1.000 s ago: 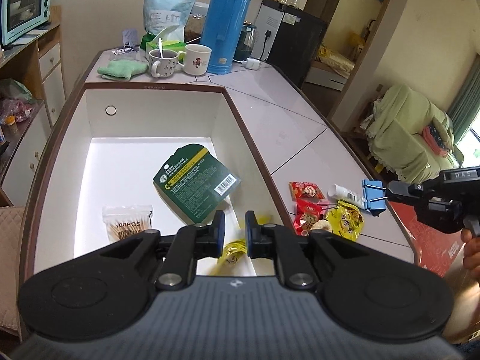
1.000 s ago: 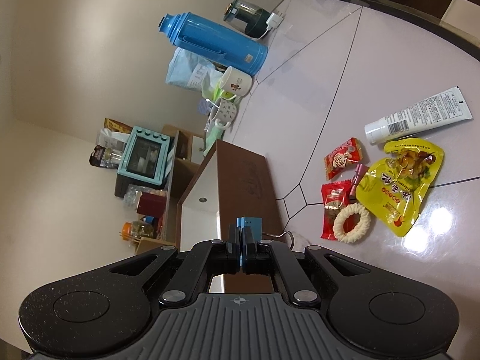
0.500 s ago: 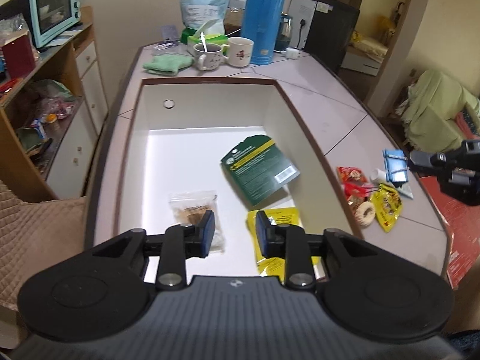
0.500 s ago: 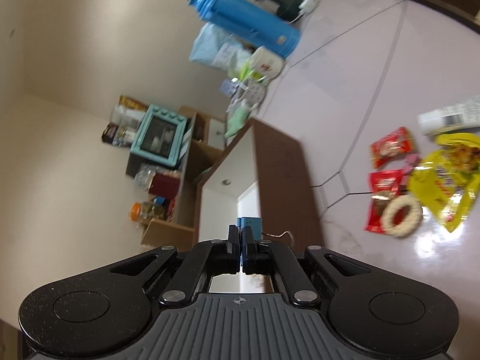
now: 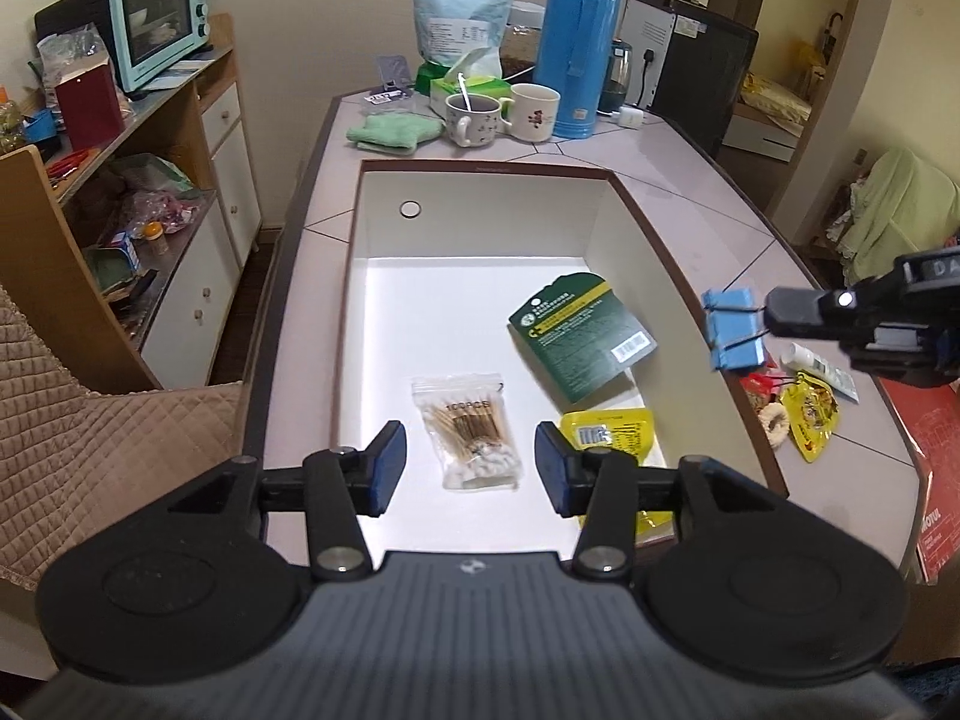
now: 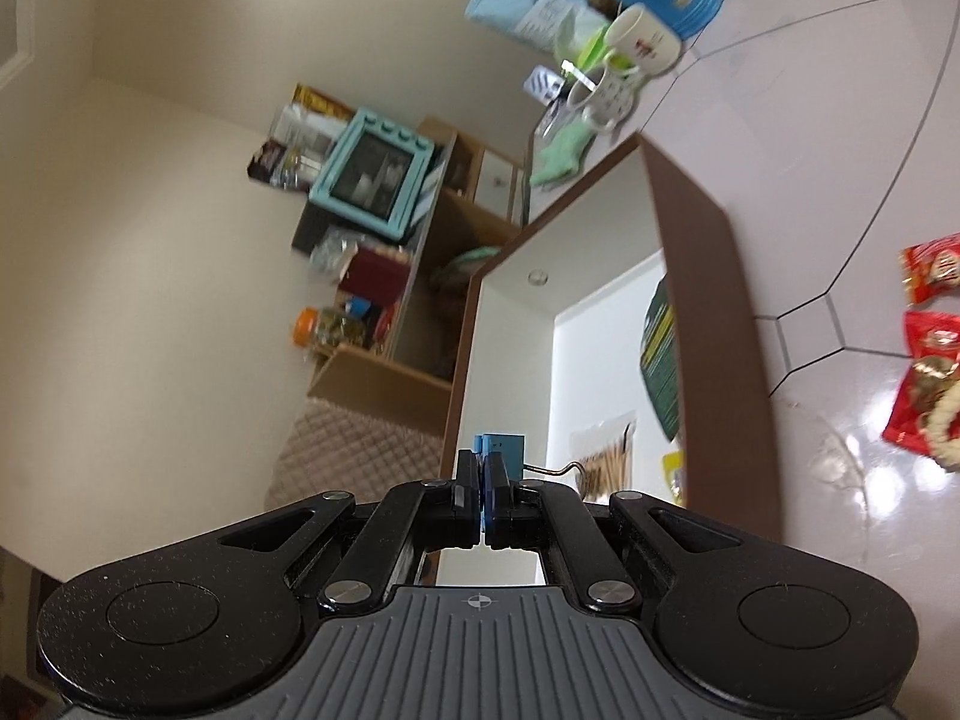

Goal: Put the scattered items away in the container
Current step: 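Lower the blue binder clip into the box and open the right tool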

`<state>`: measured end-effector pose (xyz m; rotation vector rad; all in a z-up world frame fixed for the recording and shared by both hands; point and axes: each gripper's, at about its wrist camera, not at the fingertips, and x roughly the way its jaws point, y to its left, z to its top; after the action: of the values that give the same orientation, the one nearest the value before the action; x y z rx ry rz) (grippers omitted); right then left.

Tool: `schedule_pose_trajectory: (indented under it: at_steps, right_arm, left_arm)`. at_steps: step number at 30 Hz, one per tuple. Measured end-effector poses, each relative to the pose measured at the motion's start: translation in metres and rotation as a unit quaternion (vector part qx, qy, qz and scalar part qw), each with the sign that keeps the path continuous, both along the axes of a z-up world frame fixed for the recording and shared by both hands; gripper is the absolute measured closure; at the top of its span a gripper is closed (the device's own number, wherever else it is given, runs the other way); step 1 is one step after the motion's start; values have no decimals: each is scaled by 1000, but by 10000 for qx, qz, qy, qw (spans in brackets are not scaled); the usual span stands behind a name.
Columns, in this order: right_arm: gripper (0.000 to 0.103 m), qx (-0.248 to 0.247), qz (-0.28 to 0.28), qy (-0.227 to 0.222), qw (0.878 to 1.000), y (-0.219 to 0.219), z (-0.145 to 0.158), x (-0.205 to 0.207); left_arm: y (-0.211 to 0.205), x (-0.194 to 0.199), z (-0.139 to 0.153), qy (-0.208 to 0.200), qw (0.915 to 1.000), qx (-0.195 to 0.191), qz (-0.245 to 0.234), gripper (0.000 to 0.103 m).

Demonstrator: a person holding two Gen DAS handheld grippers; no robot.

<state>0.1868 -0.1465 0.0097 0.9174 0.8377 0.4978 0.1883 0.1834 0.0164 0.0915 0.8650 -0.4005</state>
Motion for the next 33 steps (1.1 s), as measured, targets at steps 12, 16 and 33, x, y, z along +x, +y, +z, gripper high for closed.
schedule_pose_trajectory:
  at_steps: [12,16,33]
  right_arm:
    - [103,-493,605,232,9967,47,-18,15]
    - [103,-808,779,298,9932,61,-24,22]
    - [4,-1604,740,-410,9834,80,-11,33]
  left_arm:
    - [13,7,-3,43,10000,-34,47,58]
    - [15,10,-4,71,10000,-53,42,58]
    - [11,11,-10,131,9999,3,-41,46]
